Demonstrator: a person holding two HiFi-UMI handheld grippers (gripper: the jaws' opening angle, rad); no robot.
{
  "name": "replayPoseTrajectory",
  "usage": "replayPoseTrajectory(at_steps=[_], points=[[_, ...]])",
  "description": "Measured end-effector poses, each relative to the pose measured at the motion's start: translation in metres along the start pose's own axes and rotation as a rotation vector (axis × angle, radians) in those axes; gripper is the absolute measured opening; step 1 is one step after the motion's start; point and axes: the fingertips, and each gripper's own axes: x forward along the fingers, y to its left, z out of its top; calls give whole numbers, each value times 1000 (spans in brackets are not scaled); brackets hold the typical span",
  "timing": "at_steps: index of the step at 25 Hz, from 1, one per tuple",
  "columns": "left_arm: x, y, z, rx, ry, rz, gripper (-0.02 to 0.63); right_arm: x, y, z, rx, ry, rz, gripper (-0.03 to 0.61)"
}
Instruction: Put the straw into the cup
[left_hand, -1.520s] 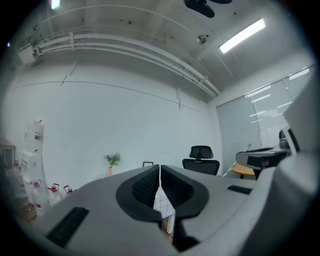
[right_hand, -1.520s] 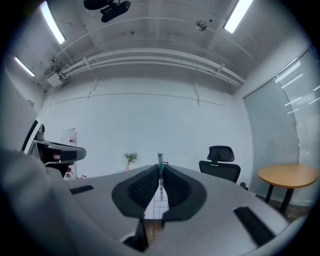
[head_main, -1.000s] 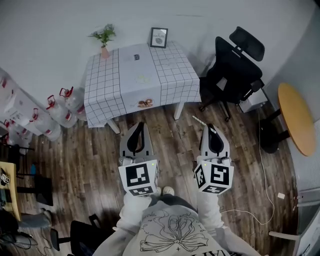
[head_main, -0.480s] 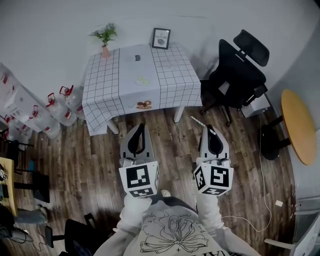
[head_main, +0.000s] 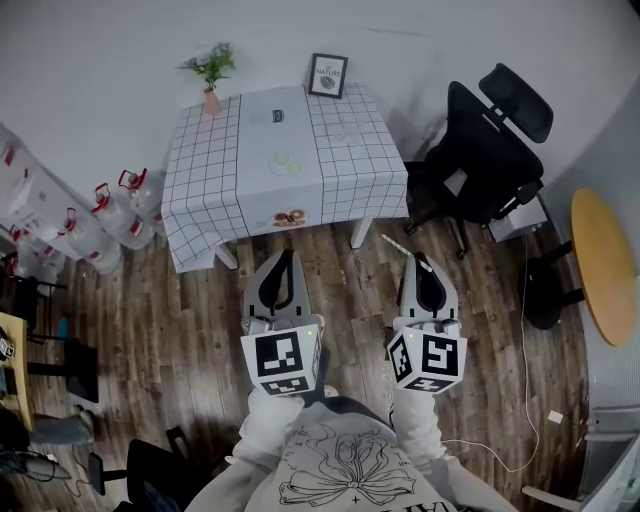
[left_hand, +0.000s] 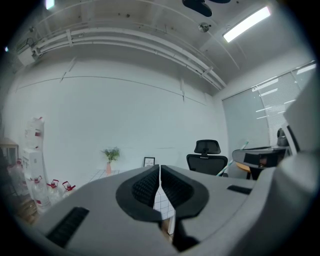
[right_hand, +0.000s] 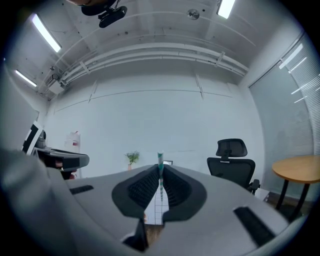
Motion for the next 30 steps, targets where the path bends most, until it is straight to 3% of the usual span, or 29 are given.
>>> replayPoseTrajectory(at_steps=[9, 21, 30], points=[[97, 13, 5, 4, 6, -44, 11, 91, -14, 2, 4, -7, -25, 23], [243, 51, 40, 13, -26, -91, 11, 240, -22, 28, -9, -33, -48, 23], [305, 71, 33, 5, 7, -97, 11, 301, -26, 17, -4, 1, -56, 23]])
